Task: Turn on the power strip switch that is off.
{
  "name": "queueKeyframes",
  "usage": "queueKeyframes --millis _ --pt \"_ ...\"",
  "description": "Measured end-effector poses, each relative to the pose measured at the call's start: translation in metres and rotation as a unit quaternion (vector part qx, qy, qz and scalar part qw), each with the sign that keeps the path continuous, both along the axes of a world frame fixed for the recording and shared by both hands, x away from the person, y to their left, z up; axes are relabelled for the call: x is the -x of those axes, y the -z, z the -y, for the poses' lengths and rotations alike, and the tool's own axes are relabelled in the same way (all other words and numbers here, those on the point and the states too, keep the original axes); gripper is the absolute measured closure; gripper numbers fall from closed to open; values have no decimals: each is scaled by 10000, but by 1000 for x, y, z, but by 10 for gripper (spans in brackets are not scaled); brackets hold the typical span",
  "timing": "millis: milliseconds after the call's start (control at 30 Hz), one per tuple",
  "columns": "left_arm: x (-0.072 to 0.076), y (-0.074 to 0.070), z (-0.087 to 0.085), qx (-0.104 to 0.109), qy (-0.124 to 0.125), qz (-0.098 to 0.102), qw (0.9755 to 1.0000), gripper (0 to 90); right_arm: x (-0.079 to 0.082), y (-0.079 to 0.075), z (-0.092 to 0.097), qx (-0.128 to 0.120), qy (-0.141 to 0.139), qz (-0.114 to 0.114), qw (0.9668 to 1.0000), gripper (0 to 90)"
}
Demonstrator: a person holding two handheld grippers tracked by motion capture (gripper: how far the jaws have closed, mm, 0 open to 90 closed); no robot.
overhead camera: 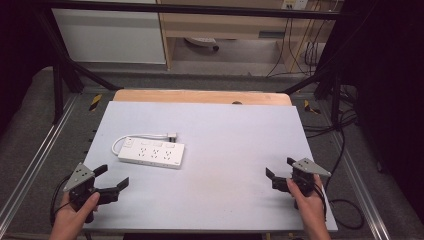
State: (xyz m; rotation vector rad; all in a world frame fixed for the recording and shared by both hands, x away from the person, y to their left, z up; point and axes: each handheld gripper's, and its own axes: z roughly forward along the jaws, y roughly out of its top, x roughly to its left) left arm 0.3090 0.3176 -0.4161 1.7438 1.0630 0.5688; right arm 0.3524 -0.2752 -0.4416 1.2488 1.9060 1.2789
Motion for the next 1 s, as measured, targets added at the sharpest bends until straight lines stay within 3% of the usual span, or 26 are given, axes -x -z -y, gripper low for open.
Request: queueKeyframes --millis 133,767,1000 --pt "1 -1 -1 28 17 22 10000 64 0 0 -6 151 -99 -48 9998 54" --pt "5 -8 -5 329 19 320 9989 59 1 -4 -19 244 -226 -14 9994 31" --pt "4 -8 -7 400 18 242 9989 59 3 -6 -24 238 -350 15 9991 24"
